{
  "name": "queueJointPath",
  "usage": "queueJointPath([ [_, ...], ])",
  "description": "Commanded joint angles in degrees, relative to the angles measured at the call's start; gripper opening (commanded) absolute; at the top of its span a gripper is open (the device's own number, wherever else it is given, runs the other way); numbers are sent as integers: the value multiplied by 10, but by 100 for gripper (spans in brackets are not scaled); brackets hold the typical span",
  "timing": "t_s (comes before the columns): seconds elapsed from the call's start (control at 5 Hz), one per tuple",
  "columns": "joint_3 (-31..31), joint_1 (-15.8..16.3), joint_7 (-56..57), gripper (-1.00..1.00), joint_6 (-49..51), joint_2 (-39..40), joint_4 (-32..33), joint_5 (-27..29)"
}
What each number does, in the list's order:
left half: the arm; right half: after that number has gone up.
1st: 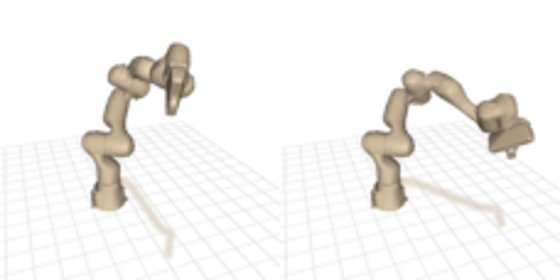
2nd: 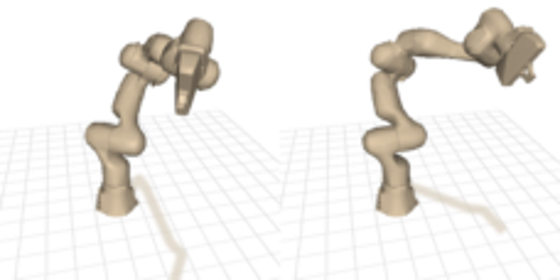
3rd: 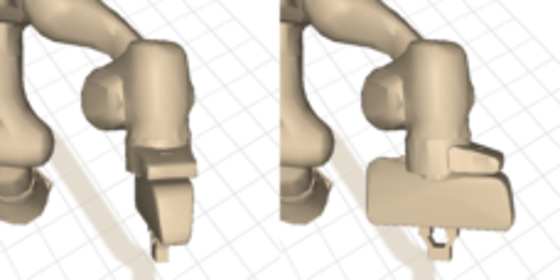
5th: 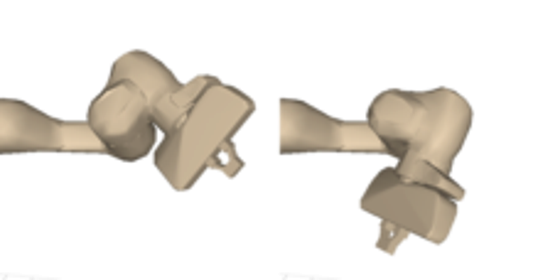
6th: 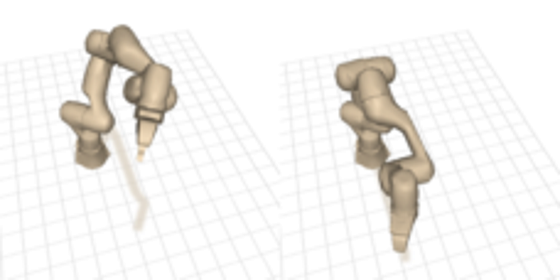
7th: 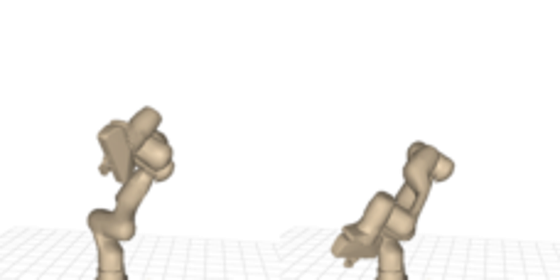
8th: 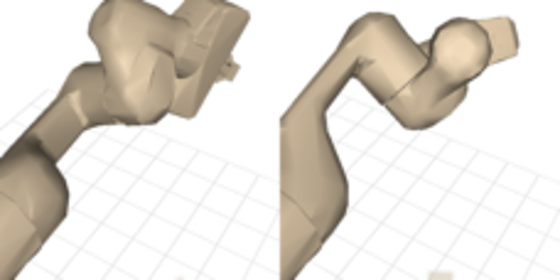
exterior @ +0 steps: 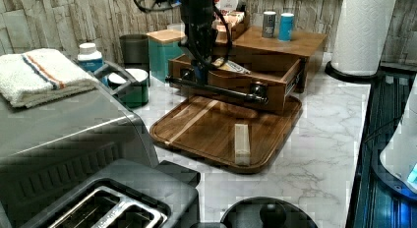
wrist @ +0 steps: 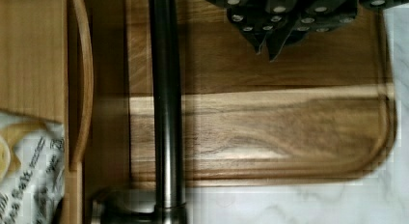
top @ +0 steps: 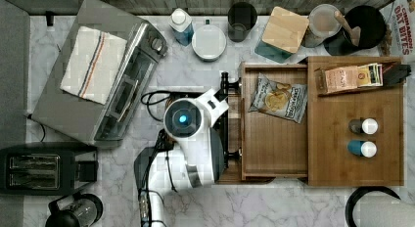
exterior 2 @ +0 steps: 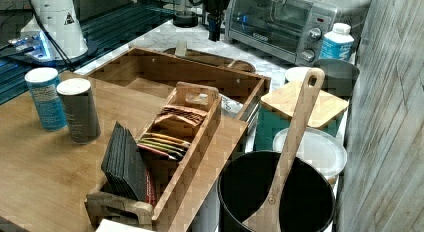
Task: Close the drawer.
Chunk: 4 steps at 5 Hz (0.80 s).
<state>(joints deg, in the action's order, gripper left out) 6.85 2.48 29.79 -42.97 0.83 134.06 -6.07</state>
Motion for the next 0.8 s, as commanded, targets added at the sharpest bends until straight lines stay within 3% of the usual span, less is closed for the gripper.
queueJointPath([
  [0.2,-6,11,-18,-100,-61,28,25,-114],
  [0.6,-24,0,-20,-100,-53,77,-14,-76],
  [0.8,-33,3,-21,-100,-49,65,-8,-106],
])
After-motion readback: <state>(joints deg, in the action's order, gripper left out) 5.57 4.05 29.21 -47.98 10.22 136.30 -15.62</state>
